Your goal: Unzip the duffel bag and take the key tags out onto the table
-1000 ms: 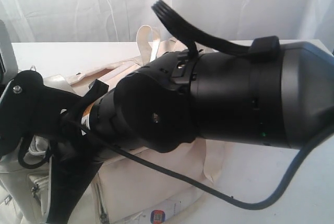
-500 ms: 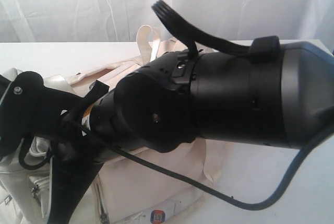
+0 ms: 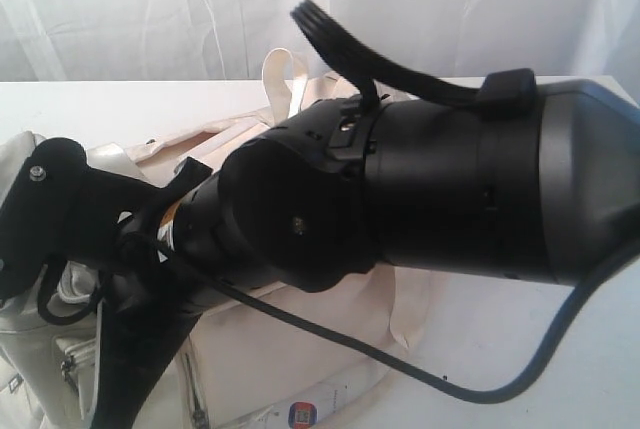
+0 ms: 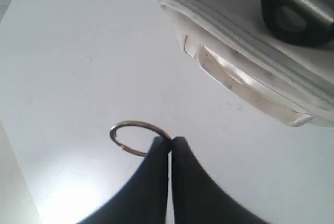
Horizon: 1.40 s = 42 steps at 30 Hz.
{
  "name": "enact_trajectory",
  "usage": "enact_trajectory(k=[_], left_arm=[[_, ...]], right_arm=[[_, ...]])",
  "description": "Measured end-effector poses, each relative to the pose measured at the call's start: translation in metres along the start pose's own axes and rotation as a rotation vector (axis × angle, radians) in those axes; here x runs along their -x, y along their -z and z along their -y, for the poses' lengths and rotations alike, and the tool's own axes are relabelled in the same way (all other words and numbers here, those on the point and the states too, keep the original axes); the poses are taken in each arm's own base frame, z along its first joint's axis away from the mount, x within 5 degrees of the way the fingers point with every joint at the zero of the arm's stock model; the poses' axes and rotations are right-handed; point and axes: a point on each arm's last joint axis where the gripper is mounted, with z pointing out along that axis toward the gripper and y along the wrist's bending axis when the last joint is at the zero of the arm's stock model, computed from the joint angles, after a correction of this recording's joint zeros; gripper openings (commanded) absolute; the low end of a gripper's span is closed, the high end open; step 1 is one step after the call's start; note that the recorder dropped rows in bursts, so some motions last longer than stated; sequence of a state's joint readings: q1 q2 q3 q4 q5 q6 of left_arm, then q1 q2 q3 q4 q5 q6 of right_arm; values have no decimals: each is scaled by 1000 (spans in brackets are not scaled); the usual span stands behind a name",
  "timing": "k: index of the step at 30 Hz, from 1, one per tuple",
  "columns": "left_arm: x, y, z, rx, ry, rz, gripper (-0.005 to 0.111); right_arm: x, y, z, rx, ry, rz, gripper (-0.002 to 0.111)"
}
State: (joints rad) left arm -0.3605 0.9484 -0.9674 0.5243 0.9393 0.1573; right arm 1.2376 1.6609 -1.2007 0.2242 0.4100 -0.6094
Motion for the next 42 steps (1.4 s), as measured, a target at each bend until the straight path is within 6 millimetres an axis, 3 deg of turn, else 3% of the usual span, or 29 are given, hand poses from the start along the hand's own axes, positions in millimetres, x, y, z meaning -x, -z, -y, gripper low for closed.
enact_trajectory(k=[10,16,27,40,42], left_arm=[[15,-32,4,-44,18,-126,0],[3,-72,-3,-68,170,-307,0],[-16,-135,3,-184,400,-289,0],[-14,-182,31,-286,462,-264,0],[-14,-186,32,-293,461,-273,6]], right_arm=[[-1,0,-1,9,-5,-14,0],[-2,0,-1,12,-22,-17,0],[-2,0,-1,14,-23,-20,0],[-2,0,-1,14,-24,-20,0],[-2,0,-1,14,-24,-20,0]])
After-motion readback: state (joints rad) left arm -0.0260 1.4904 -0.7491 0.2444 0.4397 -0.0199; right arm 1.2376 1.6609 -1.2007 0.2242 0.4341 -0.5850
